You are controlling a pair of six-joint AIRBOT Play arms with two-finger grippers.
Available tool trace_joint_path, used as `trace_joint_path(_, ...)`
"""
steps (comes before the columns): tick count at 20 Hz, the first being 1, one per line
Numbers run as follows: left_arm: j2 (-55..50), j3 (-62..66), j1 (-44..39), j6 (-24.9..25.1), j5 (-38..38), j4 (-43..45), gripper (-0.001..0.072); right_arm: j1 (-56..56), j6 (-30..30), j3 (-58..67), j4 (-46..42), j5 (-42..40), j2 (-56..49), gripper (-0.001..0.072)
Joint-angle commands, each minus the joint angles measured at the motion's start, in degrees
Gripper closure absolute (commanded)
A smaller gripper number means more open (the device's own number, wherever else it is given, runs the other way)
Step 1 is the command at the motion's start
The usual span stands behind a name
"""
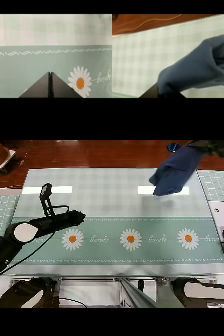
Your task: Fold the shirts.
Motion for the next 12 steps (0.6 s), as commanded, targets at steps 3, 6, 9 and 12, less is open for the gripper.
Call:
trace_joint_path(3, -0.02, -0.02, -0.02, 0.0, 0.07, 0.02, 0.0692, -13.97, 6.47, -0.9, -7.17, 9.16, 6.27, 0.0677)
trace_joint_path(6, -0.02, -0.02, -0.02, 0.0, 0.24, 0.02, 0.0693, -19.82, 6.6, -8.26, -13.79, 10.91, 13.16, 0.0678)
trace_joint_path(9, -0.02, 0.0, -0.02, 0.0, 1.73, 0.0, 0.0693, -27.26, 6.6, -21.51, -16.28, 12.44, 21.84, 0.0678)
trace_joint_path(12, -0.02, 0.0, -0.02, 0.0, 3.74, 0.02, 0.0693, -36.68, 6.51, -34.27, -20.72, 13.86, 29.79, 0.0678)
